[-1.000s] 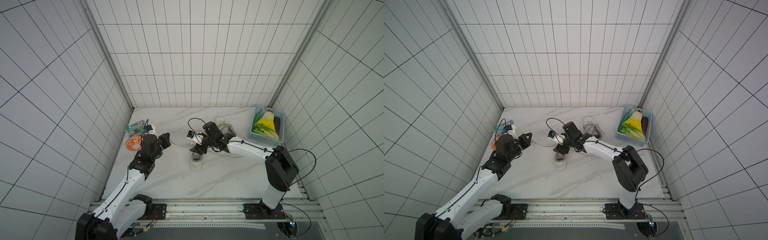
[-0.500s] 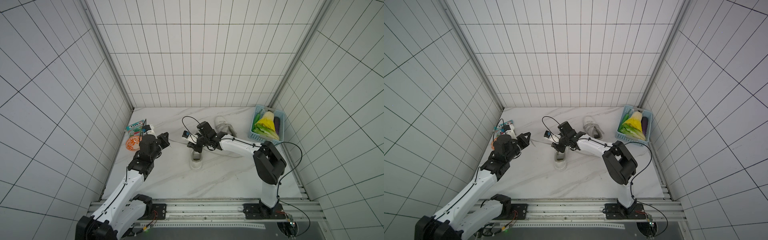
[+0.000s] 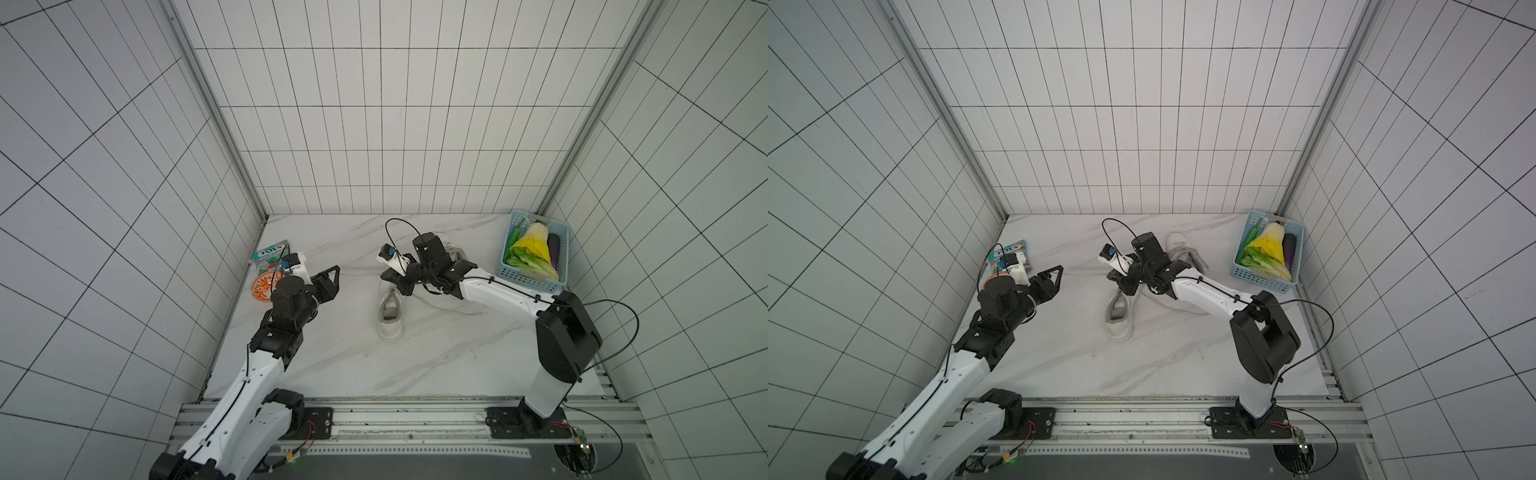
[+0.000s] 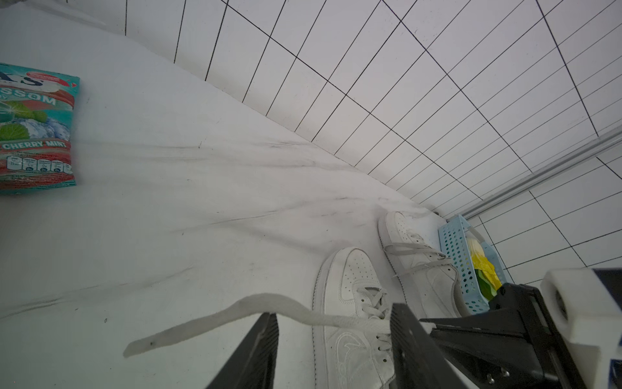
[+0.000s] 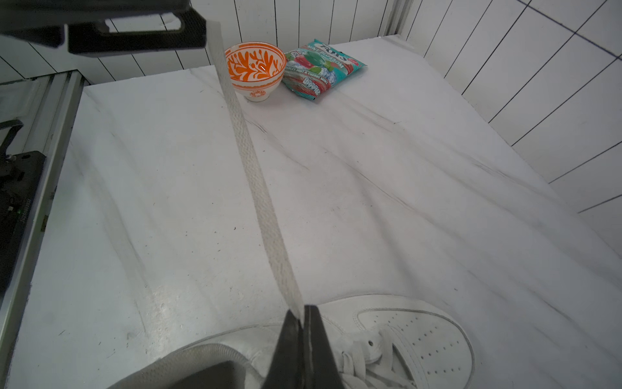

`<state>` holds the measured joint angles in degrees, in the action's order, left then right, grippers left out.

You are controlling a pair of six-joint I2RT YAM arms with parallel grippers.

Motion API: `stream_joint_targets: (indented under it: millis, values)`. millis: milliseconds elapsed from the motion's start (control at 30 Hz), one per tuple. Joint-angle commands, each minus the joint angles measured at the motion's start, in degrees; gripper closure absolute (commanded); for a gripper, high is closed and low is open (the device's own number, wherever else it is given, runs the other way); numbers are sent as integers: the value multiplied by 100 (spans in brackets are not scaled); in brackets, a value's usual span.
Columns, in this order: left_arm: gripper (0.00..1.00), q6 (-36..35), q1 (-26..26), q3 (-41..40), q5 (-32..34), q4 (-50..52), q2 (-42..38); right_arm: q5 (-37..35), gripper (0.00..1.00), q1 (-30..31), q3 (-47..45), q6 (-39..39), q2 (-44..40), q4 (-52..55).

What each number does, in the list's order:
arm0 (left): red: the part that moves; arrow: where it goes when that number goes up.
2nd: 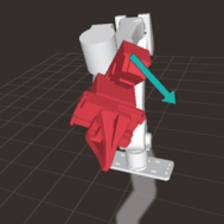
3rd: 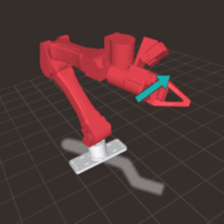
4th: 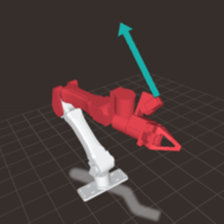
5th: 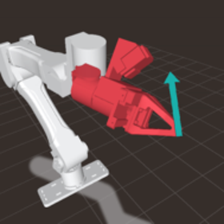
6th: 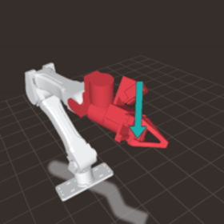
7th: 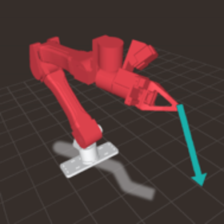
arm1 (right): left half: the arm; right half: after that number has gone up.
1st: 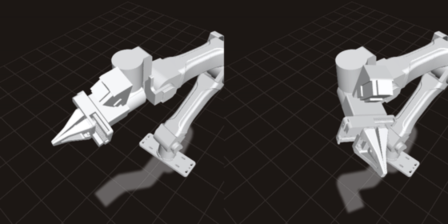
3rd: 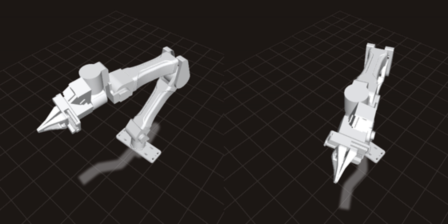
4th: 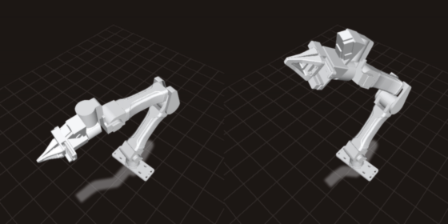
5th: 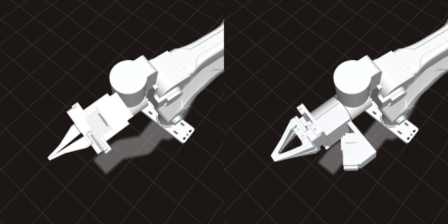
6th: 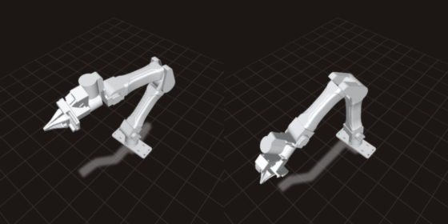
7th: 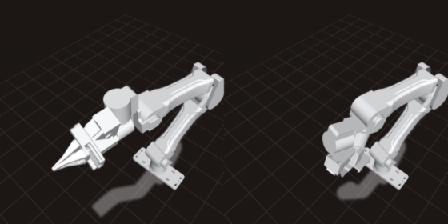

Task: Tie the shoes
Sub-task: Wrap the shoelace around the shoelace.

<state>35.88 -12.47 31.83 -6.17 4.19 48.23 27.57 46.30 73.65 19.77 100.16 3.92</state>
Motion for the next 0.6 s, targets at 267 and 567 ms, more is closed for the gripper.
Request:
stream_joint_targets:
  millis: [267,567]
  values:
    - [39,57,446,-303,383,500,-444,275,100,-192,-328,-246,-264,-327]
    - [37,363,302,-279,-2864,-1706,642,332,100,-227,-456,-305,-258,-477]
